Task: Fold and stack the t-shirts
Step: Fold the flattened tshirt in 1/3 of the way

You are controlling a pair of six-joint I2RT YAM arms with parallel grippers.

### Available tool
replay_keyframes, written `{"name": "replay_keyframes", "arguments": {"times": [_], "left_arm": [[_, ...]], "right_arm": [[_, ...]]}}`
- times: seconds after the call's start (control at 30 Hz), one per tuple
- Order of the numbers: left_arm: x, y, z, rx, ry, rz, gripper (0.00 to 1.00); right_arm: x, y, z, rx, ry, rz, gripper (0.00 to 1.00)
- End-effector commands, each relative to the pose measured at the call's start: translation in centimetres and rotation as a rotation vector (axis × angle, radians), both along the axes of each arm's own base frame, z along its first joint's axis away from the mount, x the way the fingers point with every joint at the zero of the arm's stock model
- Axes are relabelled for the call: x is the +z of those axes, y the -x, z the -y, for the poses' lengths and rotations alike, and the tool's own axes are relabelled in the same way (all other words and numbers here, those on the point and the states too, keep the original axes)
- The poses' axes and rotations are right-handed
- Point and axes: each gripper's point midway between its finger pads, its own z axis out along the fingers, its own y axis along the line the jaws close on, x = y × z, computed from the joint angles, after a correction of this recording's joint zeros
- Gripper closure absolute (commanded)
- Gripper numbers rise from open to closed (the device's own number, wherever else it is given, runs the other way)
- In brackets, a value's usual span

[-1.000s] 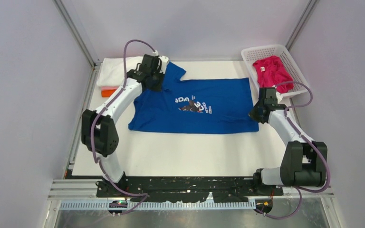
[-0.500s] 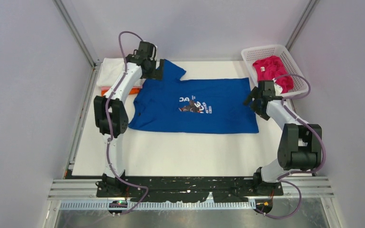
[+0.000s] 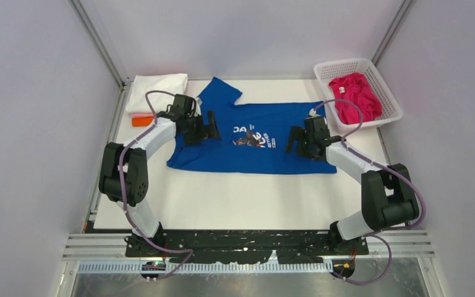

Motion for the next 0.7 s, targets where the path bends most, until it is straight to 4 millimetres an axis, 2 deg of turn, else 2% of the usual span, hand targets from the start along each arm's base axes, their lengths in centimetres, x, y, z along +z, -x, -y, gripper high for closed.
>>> {"name": "replay_keyframes", "arguments": {"times": [0.0, 0.13, 0.2, 0.3, 0.4, 0.43, 0.53, 0.67], "left_arm": [[-1.6, -0.7, 1.2, 0.028, 0.086, -0.012, 0.00], [-5.2, 0.3, 0.1, 0.056, 0.011, -0.127, 0.00], [-6.1, 1.3, -0.4, 0.061, -0.014, -0.165, 0.00], [-7.0, 3.4, -1.0, 0.077, -0.029, -0.203, 0.00], [-7.6, 6.4, -1.8, 0.093, -0.045, -0.243, 0.00], [-7.9, 7.5, -2.1, 0.101, -0.056, -0.256, 0.00], [-9.1, 11.5, -3.1, 0.122, -0.088, -0.320, 0.00], [-9.5, 15.4, -3.8, 0.142, -0.097, -0.356, 0.00]], "right_arm": [[-0.5, -2.1, -2.0, 0.099, 0.031, 0.022, 0.04], [-2.7, -1.8, -1.7, 0.094, 0.058, -0.044, 0.05], [-3.7, -0.8, -1.5, 0.095, 0.069, -0.090, 0.04], [-5.3, 1.7, -0.9, 0.093, 0.087, -0.176, 0.05], [-5.9, 4.2, -0.6, 0.085, 0.078, -0.239, 0.05], [-6.4, 5.7, -0.5, 0.089, 0.081, -0.281, 0.05], [-6.5, 8.6, -0.3, 0.109, 0.086, -0.330, 0.05], [-6.3, 12.3, 0.5, 0.105, 0.119, -0.390, 0.04]]}}
